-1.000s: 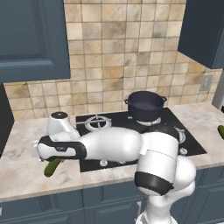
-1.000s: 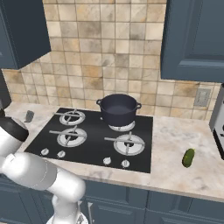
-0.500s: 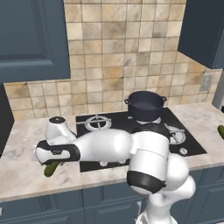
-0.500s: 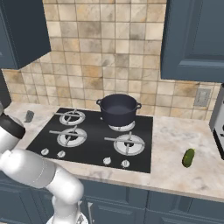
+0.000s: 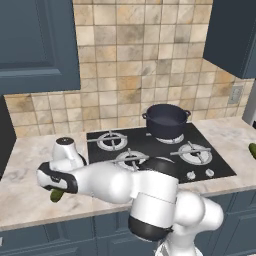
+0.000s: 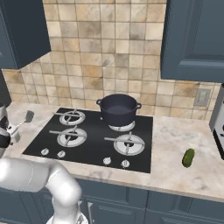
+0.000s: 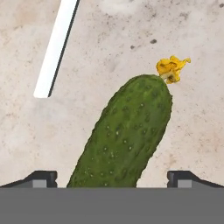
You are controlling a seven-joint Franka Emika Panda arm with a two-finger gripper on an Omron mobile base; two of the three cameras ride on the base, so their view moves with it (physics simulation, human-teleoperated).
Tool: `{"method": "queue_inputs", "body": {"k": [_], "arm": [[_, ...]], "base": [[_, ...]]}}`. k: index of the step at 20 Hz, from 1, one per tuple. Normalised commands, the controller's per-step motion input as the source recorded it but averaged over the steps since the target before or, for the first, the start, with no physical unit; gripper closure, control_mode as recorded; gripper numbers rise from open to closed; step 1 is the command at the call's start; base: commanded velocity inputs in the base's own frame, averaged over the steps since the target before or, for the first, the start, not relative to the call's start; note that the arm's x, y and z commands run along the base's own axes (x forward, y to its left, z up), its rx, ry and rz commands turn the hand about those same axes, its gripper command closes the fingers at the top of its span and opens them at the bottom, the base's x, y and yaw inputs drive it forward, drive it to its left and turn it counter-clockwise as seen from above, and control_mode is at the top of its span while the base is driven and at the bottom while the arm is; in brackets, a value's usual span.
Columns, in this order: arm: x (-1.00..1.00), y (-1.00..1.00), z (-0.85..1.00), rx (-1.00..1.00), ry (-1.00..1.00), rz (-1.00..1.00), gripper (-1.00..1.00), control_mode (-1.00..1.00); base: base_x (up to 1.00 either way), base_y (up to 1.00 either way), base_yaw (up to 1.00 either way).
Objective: Put the cucumber and cucumber in the pot. Retrieve the spatula and lightly stir the vegetables in the pot.
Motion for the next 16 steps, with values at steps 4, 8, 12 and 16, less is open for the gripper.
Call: {"method": "queue_inputs", "body": {"k": [4, 8, 12, 16], "arm": [[0.15, 0.04, -0.26, 0.00, 0.00, 0.00, -1.00, -1.00], [0.15, 0.10, -0.28, 0.00, 0.01, 0.00, -1.00, -1.00], [0.10, 0.16, -0.31, 0.00, 0.04, 0.00, -1.00, -1.00], [0.11, 0.16, -0.25, 0.00, 0.04, 0.00, 1.00, -1.00]], "base": [[0.00, 0.00, 0.00], [0.00, 0.00, 0.00], [0.00, 0.00, 0.00], [0.00, 0.00, 0.00]]}}
